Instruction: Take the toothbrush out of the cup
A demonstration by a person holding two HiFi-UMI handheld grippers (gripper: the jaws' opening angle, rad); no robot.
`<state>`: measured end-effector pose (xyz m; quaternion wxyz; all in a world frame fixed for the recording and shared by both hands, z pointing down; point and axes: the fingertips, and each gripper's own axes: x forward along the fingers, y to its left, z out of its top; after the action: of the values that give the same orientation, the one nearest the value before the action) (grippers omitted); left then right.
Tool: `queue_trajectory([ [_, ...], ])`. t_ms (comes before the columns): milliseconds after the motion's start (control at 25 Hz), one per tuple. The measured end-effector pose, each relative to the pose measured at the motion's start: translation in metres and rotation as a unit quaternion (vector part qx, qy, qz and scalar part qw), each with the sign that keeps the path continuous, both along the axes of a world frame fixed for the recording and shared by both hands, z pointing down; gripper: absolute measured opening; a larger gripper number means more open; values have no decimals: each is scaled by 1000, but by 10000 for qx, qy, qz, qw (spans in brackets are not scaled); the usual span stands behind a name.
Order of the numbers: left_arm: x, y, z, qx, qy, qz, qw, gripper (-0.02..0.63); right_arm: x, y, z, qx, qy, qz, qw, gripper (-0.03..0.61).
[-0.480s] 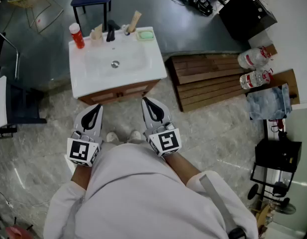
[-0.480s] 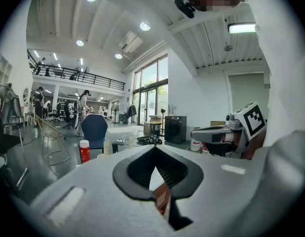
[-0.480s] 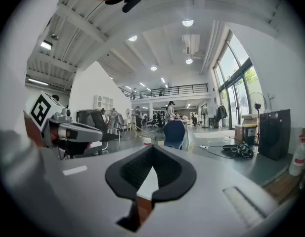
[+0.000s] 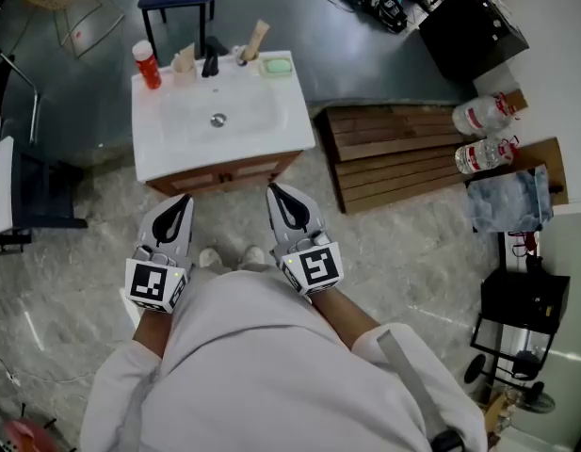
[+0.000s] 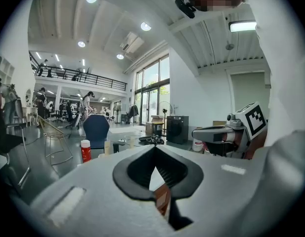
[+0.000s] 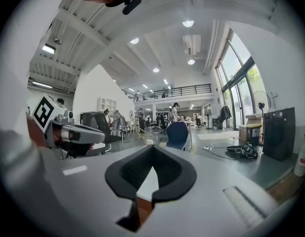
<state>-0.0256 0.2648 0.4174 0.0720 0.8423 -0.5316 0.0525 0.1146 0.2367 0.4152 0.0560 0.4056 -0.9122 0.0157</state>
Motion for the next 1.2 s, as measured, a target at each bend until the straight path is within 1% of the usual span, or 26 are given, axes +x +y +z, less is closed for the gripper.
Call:
queue_trajectory([
  [120, 1, -1, -3, -11, -6, -43, 10000, 5, 1, 0, -2, 86, 30, -9, 10000, 3],
  [440, 0, -5, -1, 37, -75, -158, 9998, 5, 9, -7, 0, 82, 20, -15, 10000, 3],
  [640, 5, -8, -6, 89, -127, -225, 9996, 5, 13, -10, -4, 156, 26, -92, 9998, 3],
  [1000, 19, -15, -9, 105, -195, -454, 9987, 5, 23, -18, 1, 150, 28, -367, 9992, 3],
  [1200, 15, -25, -4, 56, -161, -524, 9985, 5, 23, -31, 5, 118, 47, -388, 9992, 3],
])
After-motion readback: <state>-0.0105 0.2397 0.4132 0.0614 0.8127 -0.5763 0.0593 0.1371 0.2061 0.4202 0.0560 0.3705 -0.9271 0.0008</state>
